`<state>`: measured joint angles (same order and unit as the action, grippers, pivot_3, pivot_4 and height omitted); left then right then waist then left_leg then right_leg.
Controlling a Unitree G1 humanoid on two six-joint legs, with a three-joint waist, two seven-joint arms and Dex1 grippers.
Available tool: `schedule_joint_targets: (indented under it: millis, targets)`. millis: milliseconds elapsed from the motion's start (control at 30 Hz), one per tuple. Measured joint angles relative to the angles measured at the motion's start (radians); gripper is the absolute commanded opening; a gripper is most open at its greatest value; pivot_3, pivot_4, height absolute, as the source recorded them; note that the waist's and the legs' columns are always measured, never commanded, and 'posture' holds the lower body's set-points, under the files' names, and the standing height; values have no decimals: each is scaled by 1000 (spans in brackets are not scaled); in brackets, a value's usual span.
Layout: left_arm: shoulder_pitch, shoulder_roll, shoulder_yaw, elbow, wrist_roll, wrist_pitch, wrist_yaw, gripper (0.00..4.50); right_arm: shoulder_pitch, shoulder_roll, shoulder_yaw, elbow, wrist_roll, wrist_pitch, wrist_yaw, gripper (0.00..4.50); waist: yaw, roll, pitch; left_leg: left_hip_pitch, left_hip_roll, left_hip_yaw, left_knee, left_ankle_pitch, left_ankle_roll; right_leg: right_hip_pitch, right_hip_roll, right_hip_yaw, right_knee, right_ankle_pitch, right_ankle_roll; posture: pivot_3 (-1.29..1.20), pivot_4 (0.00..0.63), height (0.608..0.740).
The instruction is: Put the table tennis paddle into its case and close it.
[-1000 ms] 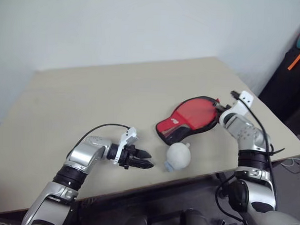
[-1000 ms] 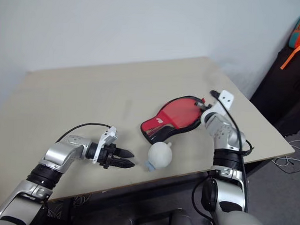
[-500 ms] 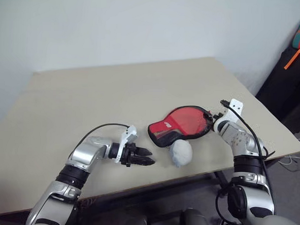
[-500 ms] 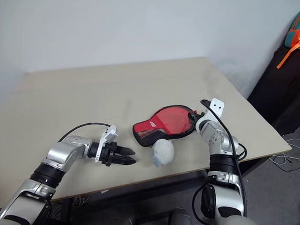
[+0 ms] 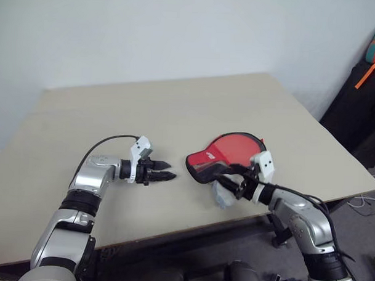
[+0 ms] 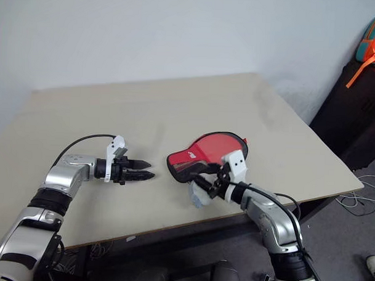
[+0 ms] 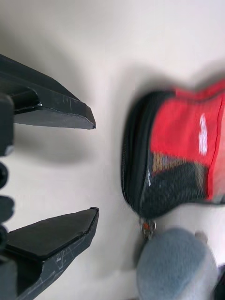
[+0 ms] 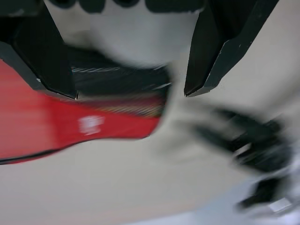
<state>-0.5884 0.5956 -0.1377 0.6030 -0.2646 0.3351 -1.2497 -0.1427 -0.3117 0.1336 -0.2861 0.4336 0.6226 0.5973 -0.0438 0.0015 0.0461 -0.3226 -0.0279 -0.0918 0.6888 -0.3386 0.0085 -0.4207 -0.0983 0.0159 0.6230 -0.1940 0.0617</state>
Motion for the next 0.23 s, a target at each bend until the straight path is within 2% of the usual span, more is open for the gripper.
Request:
schedule_joint_targets:
  millis: [233]
  targets:
    - [82,11,0,-72,25,-3,0,2803,7,-29,-35,-24,56,-9,62,3946,0,-1,0,0,2,0,2,0,0,1,3,0,0,2,0,0,0,740]
